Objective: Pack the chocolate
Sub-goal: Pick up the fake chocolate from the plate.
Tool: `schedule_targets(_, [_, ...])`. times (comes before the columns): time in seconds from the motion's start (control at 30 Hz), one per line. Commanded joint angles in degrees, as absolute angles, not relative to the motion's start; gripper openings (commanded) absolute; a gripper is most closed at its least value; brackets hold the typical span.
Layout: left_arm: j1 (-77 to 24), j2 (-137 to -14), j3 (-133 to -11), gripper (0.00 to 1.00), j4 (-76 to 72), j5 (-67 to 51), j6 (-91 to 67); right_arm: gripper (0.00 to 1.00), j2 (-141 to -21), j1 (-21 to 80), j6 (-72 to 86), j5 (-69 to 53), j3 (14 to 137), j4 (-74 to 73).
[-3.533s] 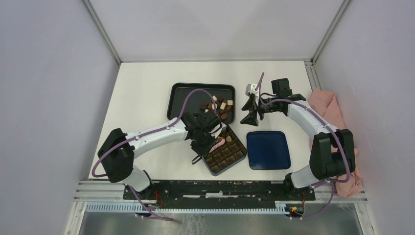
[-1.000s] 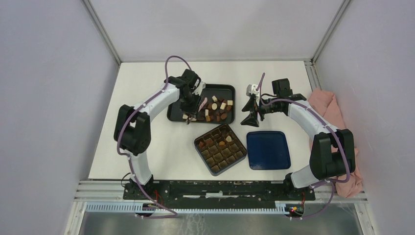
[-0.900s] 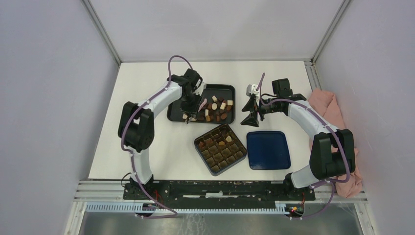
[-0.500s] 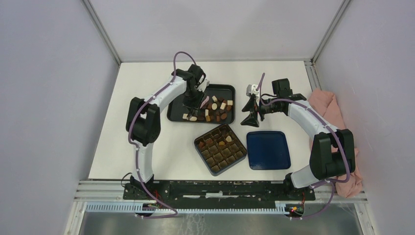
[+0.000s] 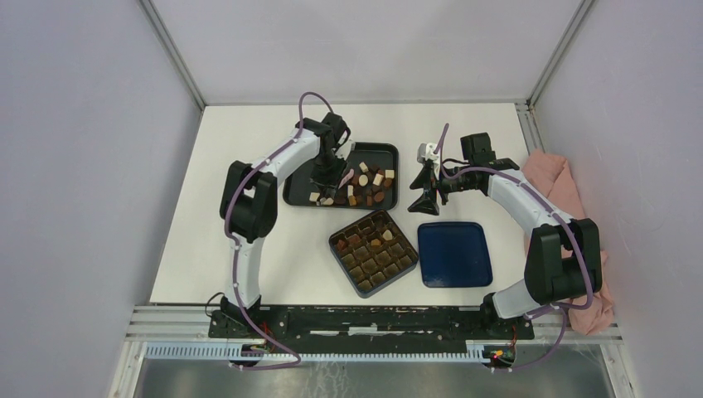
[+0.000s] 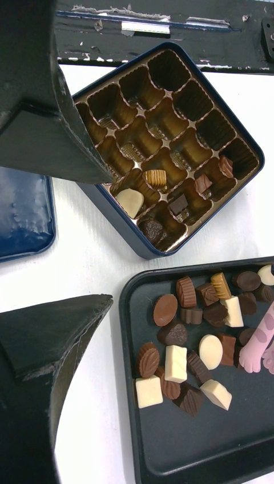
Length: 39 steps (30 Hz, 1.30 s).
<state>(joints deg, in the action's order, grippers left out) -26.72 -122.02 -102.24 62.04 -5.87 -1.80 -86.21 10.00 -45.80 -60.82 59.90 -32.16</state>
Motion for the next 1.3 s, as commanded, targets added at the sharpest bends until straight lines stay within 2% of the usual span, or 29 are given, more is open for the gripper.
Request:
schedule_targets(0.0, [-26.6, -122.4, -104.9, 0.43, 62.7, -5.3, 1.2, 0.76, -85.3, 9.8, -47.0, -62.8, 62.4, -32.5])
schedule_targets(0.7, [-26.5, -125.2, -107.4, 0.42, 64.1, -5.7, 1.3, 0.76, -85.4, 9.7, -47.2, -62.9, 62.5, -32.8])
schedule_targets(0.93, [-26.6, -126.3, -108.1, 0.35, 64.4, -5.6, 1.2, 0.76, -85.4, 9.7, -47.3, -62.9, 62.5, -32.8])
schedule_targets(1.27, [-26.5, -127.5, -109.5, 0.37, 65.0, -5.4, 1.2, 0.76, -85.3, 9.7, -47.5, -63.0, 62.7, -33.1])
